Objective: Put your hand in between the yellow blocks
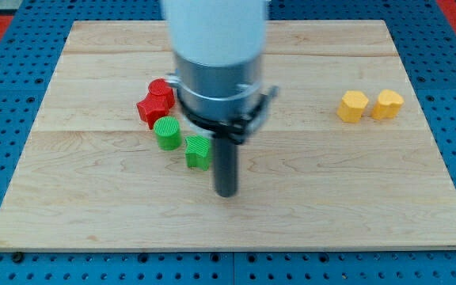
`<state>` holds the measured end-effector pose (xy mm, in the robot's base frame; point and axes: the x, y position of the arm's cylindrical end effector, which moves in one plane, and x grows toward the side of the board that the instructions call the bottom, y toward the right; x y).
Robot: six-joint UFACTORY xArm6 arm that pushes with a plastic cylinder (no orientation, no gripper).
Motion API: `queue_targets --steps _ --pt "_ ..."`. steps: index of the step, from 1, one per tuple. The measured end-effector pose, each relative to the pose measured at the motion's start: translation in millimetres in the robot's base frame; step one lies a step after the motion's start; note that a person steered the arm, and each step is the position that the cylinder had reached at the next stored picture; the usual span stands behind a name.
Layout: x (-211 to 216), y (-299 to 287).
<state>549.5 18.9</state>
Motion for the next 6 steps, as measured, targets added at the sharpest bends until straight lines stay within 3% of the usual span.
queue_targets --steps 2,4,5,6 --pt "-19.3 156.2" --pt "-100.7 281.2" --pt "-139.0 294.4" --pt "-160.9 268.4"
